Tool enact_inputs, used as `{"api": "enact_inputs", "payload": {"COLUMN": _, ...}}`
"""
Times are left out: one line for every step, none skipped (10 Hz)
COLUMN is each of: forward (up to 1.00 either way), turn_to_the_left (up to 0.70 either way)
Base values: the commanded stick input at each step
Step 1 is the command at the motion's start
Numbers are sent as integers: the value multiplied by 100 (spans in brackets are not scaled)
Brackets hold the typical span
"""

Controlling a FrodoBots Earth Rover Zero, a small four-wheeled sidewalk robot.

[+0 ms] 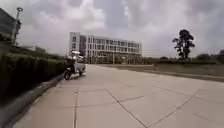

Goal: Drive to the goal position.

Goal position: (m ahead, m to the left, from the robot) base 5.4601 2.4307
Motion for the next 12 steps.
{"api": "enact_inputs", "payload": {"forward": 50, "turn_to_the_left": -2}}
{"api": "enact_inputs", "payload": {"forward": 50, "turn_to_the_left": -2}}
{"api": "enact_inputs", "payload": {"forward": 50, "turn_to_the_left": -2}}
{"api": "enact_inputs", "payload": {"forward": 50, "turn_to_the_left": -2}}
{"api": "enact_inputs", "payload": {"forward": 50, "turn_to_the_left": -2}}
{"api": "enact_inputs", "payload": {"forward": 50, "turn_to_the_left": -2}}
{"api": "enact_inputs", "payload": {"forward": 50, "turn_to_the_left": -2}}
{"api": "enact_inputs", "payload": {"forward": 50, "turn_to_the_left": -2}}
{"api": "enact_inputs", "payload": {"forward": 50, "turn_to_the_left": -2}}
{"api": "enact_inputs", "payload": {"forward": 50, "turn_to_the_left": -2}}
{"api": "enact_inputs", "payload": {"forward": 50, "turn_to_the_left": -2}}
{"api": "enact_inputs", "payload": {"forward": 50, "turn_to_the_left": -2}}
